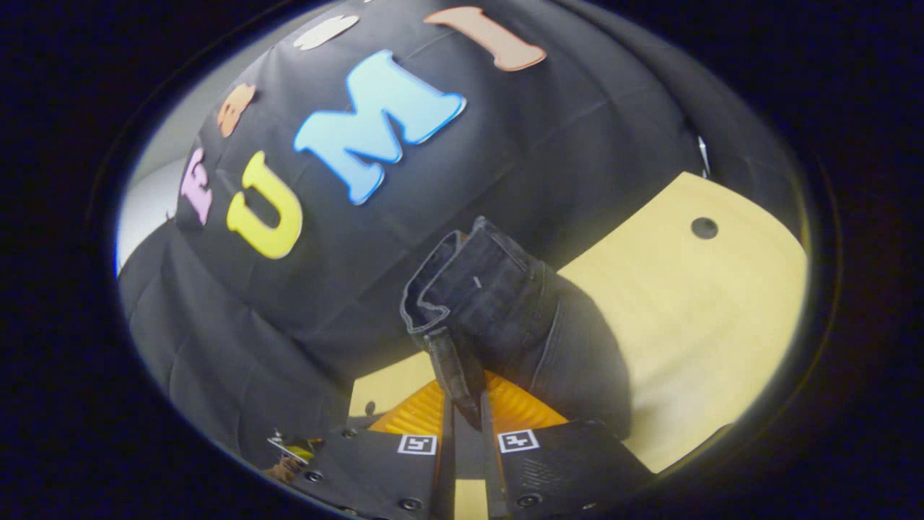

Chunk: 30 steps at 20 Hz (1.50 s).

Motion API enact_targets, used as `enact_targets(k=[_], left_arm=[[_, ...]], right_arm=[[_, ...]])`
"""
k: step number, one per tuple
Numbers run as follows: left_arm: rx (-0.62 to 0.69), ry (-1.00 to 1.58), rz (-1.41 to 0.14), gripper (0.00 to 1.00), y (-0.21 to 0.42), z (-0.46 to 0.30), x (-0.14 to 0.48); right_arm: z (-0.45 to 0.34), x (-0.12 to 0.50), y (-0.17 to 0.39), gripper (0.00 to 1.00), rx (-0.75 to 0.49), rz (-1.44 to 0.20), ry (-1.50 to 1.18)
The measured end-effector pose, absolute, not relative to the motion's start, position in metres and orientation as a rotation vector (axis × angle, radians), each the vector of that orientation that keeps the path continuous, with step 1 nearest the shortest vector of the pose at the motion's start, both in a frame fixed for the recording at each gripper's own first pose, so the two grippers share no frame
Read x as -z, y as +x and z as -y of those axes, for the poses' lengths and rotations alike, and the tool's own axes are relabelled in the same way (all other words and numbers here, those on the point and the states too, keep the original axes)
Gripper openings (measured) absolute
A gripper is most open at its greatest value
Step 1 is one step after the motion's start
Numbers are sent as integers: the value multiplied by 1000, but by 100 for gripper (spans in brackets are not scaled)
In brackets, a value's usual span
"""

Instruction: Grasp the waist and the cuffs of the jeans and fold them to make the two legs overlap; first hold the waist and fold one-third of the jeans toward the cuffs, then hold the cuffs and fold the remaining one-third in the same direction to finish folding.

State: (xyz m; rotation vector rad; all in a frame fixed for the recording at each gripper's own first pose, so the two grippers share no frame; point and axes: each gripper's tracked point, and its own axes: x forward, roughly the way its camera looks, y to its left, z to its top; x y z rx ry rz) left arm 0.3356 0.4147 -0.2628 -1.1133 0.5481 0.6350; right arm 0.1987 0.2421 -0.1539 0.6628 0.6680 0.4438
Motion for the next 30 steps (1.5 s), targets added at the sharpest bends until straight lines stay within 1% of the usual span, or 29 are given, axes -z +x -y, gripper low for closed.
enact_targets(k=[2, 3, 4, 5, 6, 7, 8, 9, 10, 11, 12, 13, 14, 15, 17, 19, 20, 21, 22, 23, 24, 25, 28, 29, 30], left_arm=[[-634, -1127, -508, 93, 335, -416, 263], [-632, -1143, -482, 93, 335, -416, 265], [-629, -1165, -455, 93, 335, -416, 263], [-628, -1192, -426, 92, 335, -417, 262], [-625, -1219, -401, 93, 335, -417, 261], [-624, -1243, -383, 92, 335, -418, 261], [-624, -1263, -375, 92, 335, -419, 261], [-618, -1281, -361, 88, 334, -419, 261], [-611, -1299, -351, 87, 334, -419, 259], [-606, -1315, -340, 86, 333, -420, 258], [-604, -1325, -332, 86, 331, -422, 257], [-605, -1330, -326, 86, 330, -424, 259], [-606, -1330, -323, 86, 331, -424, 259], [-610, -1324, -319, 85, 330, -422, 261], [-616, -1317, -308, 85, 330, -423, 260], [-617, -1319, -296, 86, 330, -424, 259], [-616, -1320, -292, 86, 331, -423, 259], [-614, -1322, -288, 86, 331, -424, 259], [-614, -1323, -286, 86, 331, -423, 258], [-614, -1319, -286, 86, 330, -424, 258], [-615, -1311, -288, 87, 330, -423, 259], [-614, -1298, -287, 85, 331, -422, 258], [-614, -1278, -283, 86, 333, -423, 255], [-619, -1265, -293, 89, 333, -421, 256], [-631, -1238, -308, 86, 334, -420, 257]], right_arm=[[-275, 189, 169, 16, -511, -756, 599], [-298, 212, 153, 10, -544, -808, 567], [-313, 237, 139, 16, -556, -881, 535], [-324, 267, 121, 16, -560, -960, 493], [-328, 292, 105, 20, -568, -1022, 439], [-333, 291, 102, 16, -581, -1036, 424], [-324, 274, 114, 29, -563, -1009, 426], [-323, 280, 114, 30, -554, -1005, 435], [-322, 283, 110, 26, -554, -1030, 449], [-324, 283, 109, 29, -555, -1042, 467], [-325, 282, 109, 30, -550, -1052, 480], [-326, 284, 108, 28, -536, -1070, 496], [-326, 283, 109, 30, -522, -1081, 508], [-328, 280, 108, 30, -522, -1085, 530], [-340, 261, 116, 32, -545, -1015, 633], [-362, 230, 119, 38, -624, -935, 769], [-371, 203, 129, 69, -644, -922, 870], [-378, 190, 119, 99, -648, -915, 937], [-380, 185, 119, 100, -650, -906, 960], [-380, 187, 112, 95, -649, -902, 937], [-372, 190, 111, 95, -651, -896, 889], [-367, 194, 105, 95, -657, -903, 840], [-333, 203, 89, 96, -684, -946, 696], [-318, 204, 86, 96, -675, -933, 658], [-303, 202, 83, 96, -667, -927, 644]])
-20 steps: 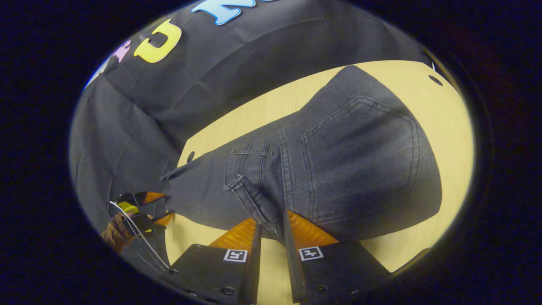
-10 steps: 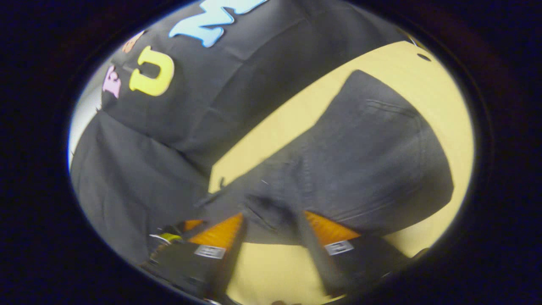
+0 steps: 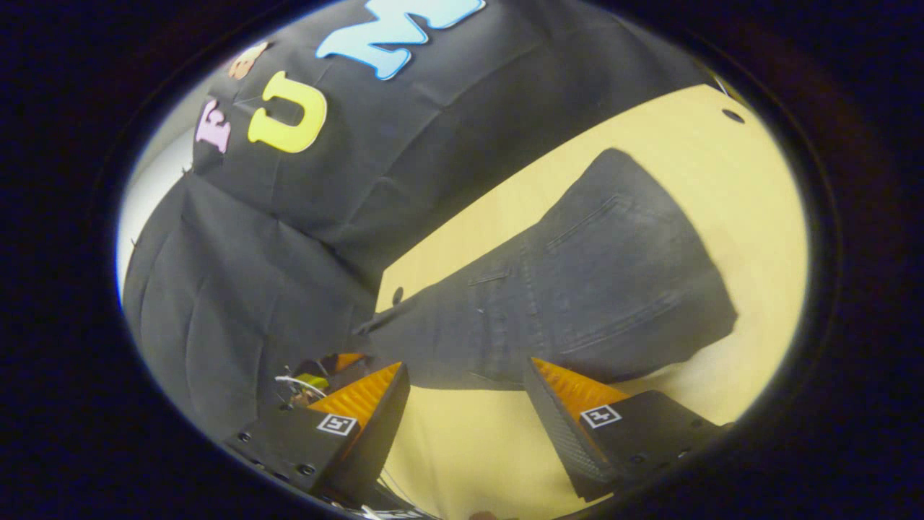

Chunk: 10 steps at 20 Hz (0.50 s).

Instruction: Grasp the waist and the cuffs of the jeans and fold them to make the two legs overlap; first hold the waist and fold one-third of the jeans toward the cuffs, then hold the cuffs and fold the remaining one-third in the same direction to finish folding.

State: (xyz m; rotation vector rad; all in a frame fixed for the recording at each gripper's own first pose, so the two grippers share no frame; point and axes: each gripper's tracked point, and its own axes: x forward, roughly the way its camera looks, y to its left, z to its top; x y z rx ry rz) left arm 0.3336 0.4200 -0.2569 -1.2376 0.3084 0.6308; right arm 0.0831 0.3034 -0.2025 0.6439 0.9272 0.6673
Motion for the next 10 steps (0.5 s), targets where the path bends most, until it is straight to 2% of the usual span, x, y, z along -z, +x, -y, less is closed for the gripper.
enact_targets(k=[2, 5, 6, 8, 10], left_arm=[[-676, -1098, -376, 86, 339, -410, 261], [-758, -725, -510, 87, 344, -394, 282], [-787, -616, -528, 92, 343, -394, 287], [-820, -463, -541, 88, 341, -395, 295], [-811, -415, -511, 85, 341, -395, 291]], right_arm=[[-277, 203, 75, 96, -627, -942, 657], [-250, 214, 69, 96, -551, -988, 706], [-243, 215, 67, 95, -530, -991, 712], [-231, 209, 66, 96, -506, -978, 713], [-215, 202, 68, 96, -485, -951, 690]])
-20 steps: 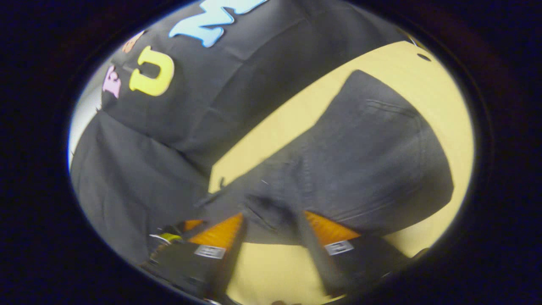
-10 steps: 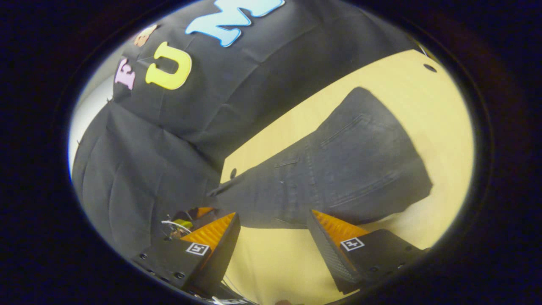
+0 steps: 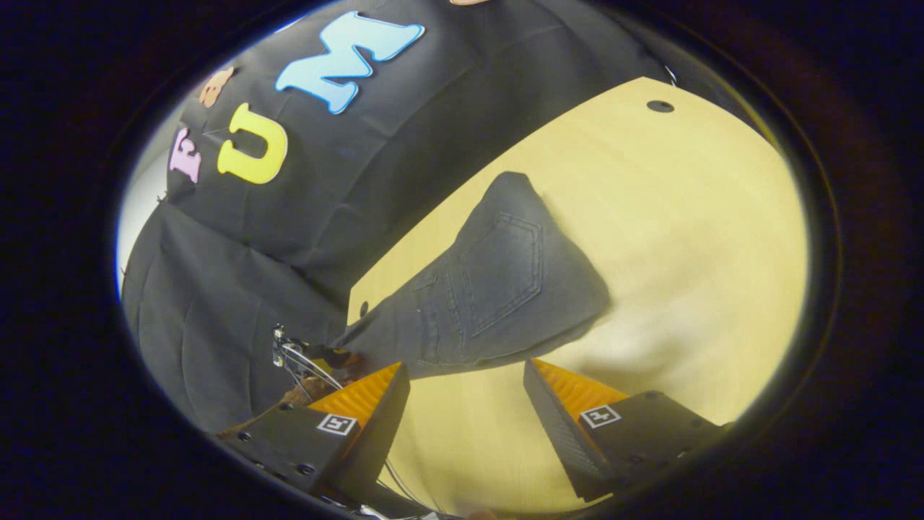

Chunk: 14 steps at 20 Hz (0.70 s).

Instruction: Grasp the waist and the cuffs of the jeans and fold them to make the two legs overlap; first hold the waist and fold one-third of the jeans toward the cuffs, then hold the cuffs and fold the remaining one-third in the same direction to finish folding.

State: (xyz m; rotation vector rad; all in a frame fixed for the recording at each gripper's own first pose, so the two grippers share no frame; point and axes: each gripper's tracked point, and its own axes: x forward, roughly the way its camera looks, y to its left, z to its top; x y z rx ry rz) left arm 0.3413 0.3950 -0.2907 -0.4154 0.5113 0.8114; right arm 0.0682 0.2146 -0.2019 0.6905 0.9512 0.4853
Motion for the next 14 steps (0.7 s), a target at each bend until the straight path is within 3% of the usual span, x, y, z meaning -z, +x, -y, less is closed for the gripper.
enact_targets(k=[1, 4, 6, 9, 14], left_arm=[[-786, -446, -477, 78, 345, -394, 289], [-743, -722, -338, 17, 359, -386, 278], [-733, -802, -321, 11, 361, -377, 275], [-725, -617, -434, 8, 373, -369, 272], [-648, -375, -334, 8, 373, -337, 195]], right_arm=[[-207, 200, 68, 96, -477, -941, 681], [-186, 202, 70, 95, -443, -941, 676], [-177, 202, 70, 95, -426, -949, 696], [-169, 200, 74, 95, -409, -941, 712], [-158, 195, 76, 95, -398, -924, 711]])
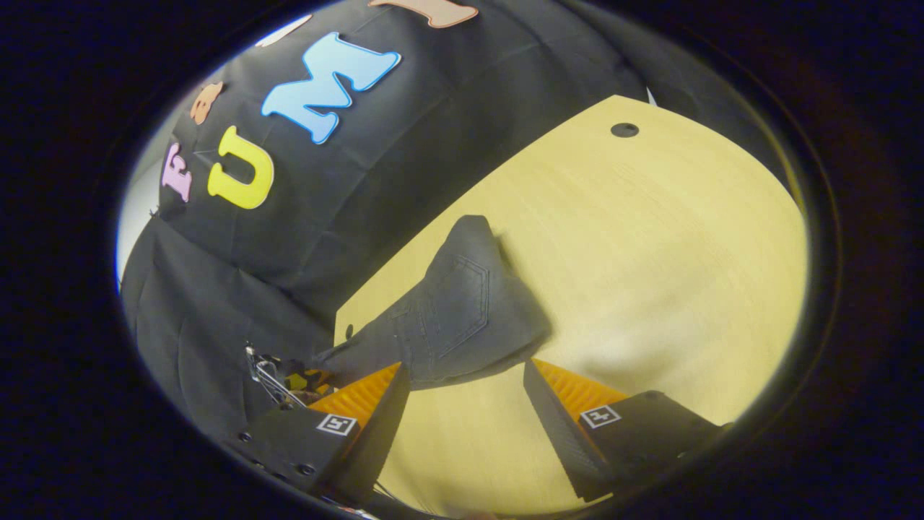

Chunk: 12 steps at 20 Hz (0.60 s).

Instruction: Grasp the waist and the cuffs of the jeans and fold them to make the two legs overlap; first hold the waist and fold one-third of the jeans toward the cuffs, then hold the cuffs and fold the remaining one-third in the same direction to finish folding.

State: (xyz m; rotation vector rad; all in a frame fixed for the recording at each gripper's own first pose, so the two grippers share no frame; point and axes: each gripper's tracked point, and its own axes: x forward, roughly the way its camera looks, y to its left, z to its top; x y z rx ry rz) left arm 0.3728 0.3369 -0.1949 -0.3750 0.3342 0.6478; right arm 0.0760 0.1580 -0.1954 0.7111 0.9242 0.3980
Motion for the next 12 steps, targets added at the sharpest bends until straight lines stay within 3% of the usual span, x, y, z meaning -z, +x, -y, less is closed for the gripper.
enact_targets(k=[6, 10, 12], left_arm=[[-345, -114, -191, 8, 341, -221, 94], [-75, -52, -122, 8, 259, -125, 46], [50, -13, -120, 8, 203, -82, 52]], right_arm=[[-140, 201, 67, 95, -365, -926, 745], [-115, 201, 60, 95, -321, -907, 771], [-98, 202, 56, 95, -287, -896, 787]])
